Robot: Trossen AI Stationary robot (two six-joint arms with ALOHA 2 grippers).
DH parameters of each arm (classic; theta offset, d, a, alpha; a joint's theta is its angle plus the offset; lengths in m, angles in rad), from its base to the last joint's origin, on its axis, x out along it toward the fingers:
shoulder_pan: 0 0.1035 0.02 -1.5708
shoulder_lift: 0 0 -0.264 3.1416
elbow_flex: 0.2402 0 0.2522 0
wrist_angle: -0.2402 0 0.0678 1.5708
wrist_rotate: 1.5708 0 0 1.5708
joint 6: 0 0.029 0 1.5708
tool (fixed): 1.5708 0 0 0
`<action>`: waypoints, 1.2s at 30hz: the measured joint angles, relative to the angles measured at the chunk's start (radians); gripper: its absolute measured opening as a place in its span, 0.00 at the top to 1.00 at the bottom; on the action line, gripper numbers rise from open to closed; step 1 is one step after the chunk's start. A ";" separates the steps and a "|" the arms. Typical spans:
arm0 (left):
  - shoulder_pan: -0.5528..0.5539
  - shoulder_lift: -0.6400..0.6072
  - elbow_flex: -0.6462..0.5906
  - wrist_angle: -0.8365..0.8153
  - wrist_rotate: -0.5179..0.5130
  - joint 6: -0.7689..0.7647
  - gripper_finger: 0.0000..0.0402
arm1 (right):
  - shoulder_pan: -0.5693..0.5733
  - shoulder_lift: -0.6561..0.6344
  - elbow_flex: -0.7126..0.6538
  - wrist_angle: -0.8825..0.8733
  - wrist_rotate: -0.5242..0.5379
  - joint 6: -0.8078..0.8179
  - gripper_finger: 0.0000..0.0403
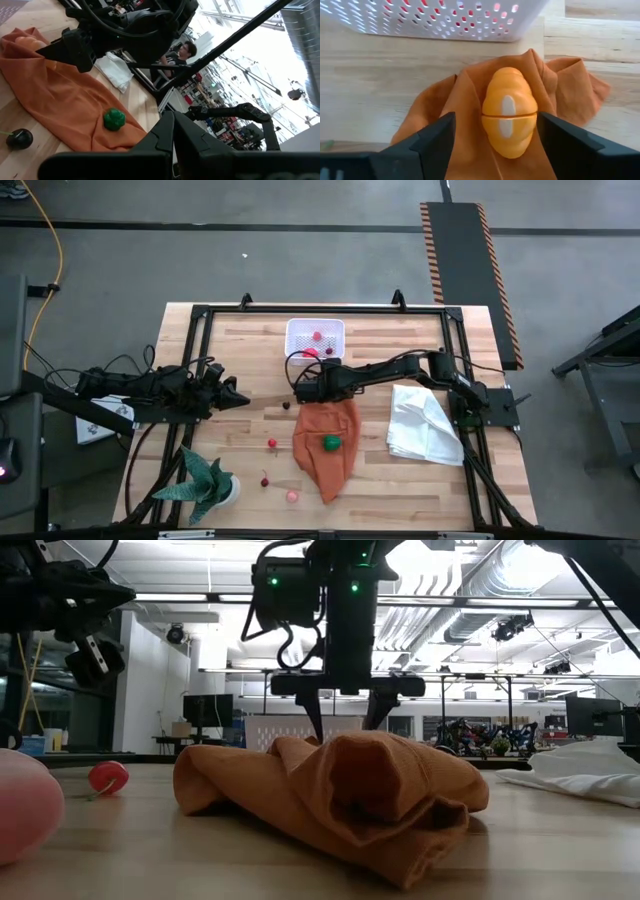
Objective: Pick and placing Produce into tupperware
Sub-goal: Put the orange croissant into the white basket
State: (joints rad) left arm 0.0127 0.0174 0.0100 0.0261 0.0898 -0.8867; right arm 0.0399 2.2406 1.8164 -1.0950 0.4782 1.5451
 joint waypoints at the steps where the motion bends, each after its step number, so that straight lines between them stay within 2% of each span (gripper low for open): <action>1: 0.000 0.000 0.000 0.000 0.000 0.000 1.00 | 0.000 0.000 0.000 -0.004 0.000 0.000 0.33; 25: 0.000 0.000 0.000 0.001 0.016 0.000 1.00 | -0.020 0.000 0.000 -0.004 0.025 -0.028 0.32; 36: 0.000 0.000 0.000 0.002 0.016 0.000 1.00 | -0.021 0.000 0.000 -0.011 0.015 -0.019 0.26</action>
State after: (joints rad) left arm 0.0128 0.0174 0.0100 0.0280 0.1059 -0.8867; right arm 0.0193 2.2402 1.8164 -1.1055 0.4932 1.5257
